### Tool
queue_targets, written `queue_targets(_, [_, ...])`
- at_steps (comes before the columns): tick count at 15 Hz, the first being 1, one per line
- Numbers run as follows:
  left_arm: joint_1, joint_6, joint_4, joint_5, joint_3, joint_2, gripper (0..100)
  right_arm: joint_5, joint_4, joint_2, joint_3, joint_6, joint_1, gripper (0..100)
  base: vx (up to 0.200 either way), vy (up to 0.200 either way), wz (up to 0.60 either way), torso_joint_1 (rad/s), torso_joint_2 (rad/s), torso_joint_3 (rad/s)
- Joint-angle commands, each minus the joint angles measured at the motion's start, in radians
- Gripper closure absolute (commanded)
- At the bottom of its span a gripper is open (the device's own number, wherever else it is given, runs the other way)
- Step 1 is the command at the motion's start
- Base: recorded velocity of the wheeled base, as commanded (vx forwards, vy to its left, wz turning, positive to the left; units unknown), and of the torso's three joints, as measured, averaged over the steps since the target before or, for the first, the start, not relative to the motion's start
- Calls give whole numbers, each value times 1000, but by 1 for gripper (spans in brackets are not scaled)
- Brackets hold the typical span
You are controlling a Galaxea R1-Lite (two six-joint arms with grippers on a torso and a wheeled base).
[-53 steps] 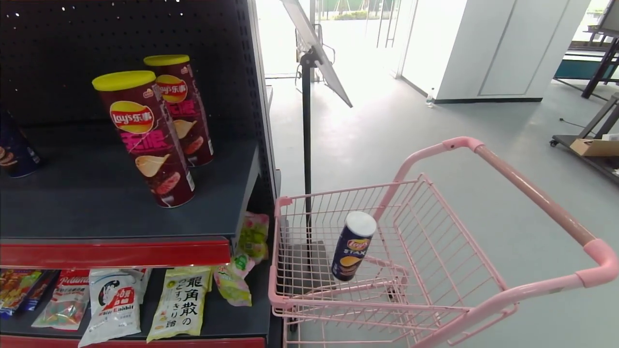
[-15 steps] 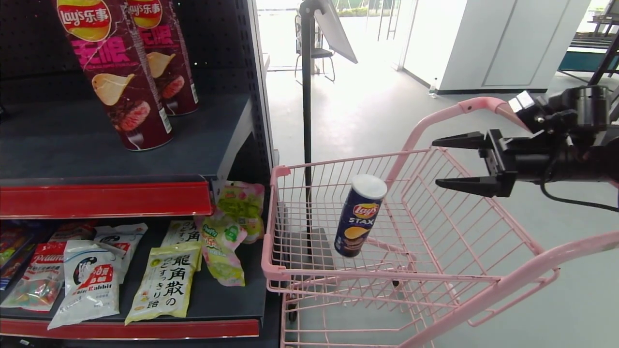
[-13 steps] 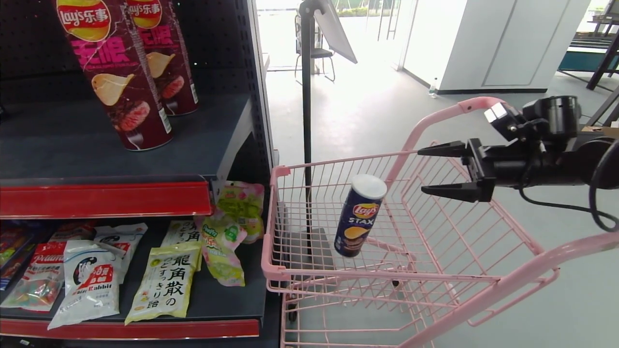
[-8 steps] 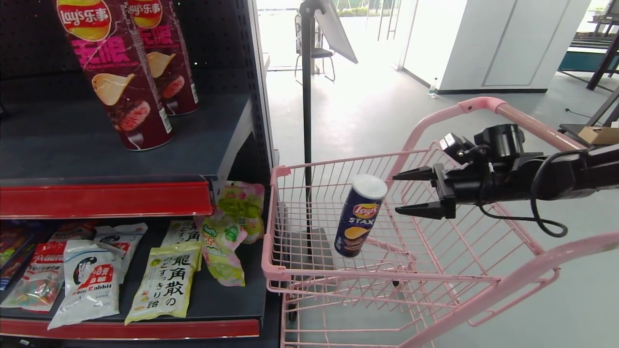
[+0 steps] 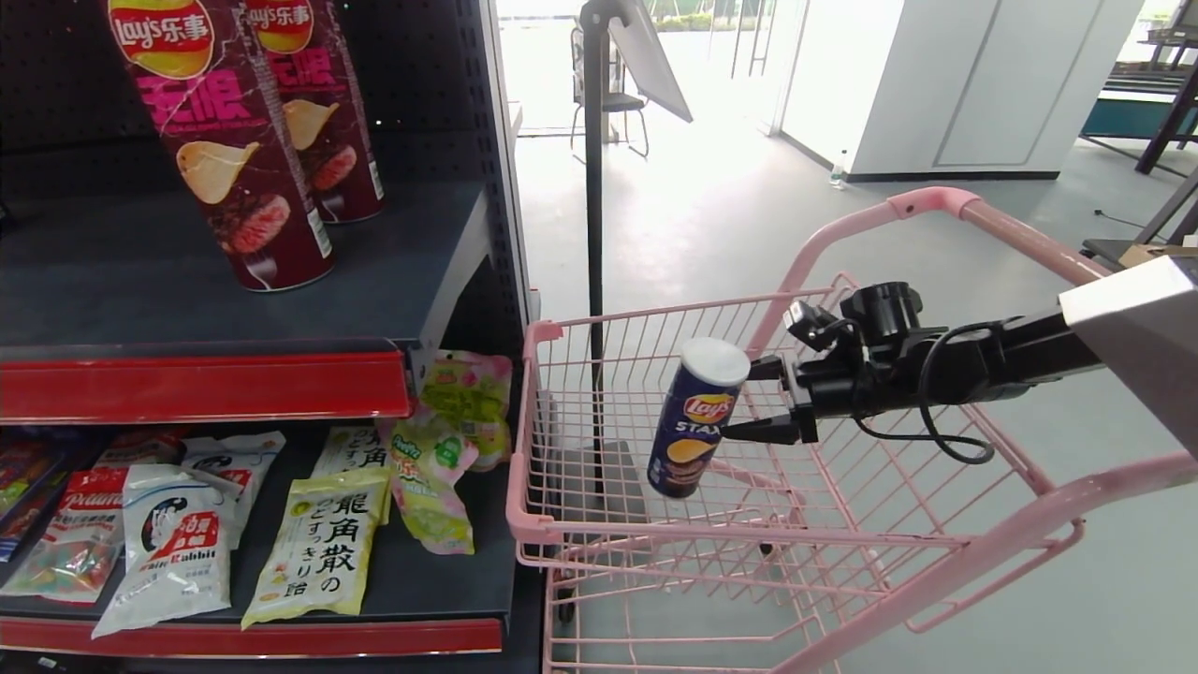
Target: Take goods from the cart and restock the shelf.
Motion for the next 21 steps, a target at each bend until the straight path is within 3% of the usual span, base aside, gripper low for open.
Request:
queue_targets(1, [0, -1, 0, 0, 0, 1, 0, 1, -5, 23, -16, 8, 61, 0, 0, 0, 0, 0, 0, 0])
queue_targets(2, [0, -1, 0, 0, 0, 0, 0, 3, -3, 10, -16, 18, 96, 0, 0, 0, 0, 0, 0, 0])
queue_targets(3, [-1, -1, 0, 0, 0, 1, 0, 3, -3, -7, -16, 21, 127, 100, 0, 0, 0, 0, 0, 0])
queue_targets(8, [0, -1, 0, 0, 0, 1, 0, 1, 26, -43, -19, 32, 219, 100, 0, 0, 0, 0, 0, 0])
queue_targets(14, [0, -1, 0, 0, 0, 0, 0, -3, 30, -177, -111, 34, 193, 100, 0, 0, 0, 0, 0, 0])
queue_targets(16, [0, -1, 0, 0, 0, 0, 0, -3, 30, -313, -64, 35, 177, 100, 0, 0, 0, 0, 0, 0])
queue_targets(19, [0, -1, 0, 0, 0, 1, 0, -22, 18, -508, 47, 141, 183, 100, 0, 0, 0, 0, 0, 0])
queue_targets(21, [0, -1, 0, 0, 0, 1, 0, -140, 27, -636, 99, 184, 249, 100, 0, 0, 0, 0, 0, 0])
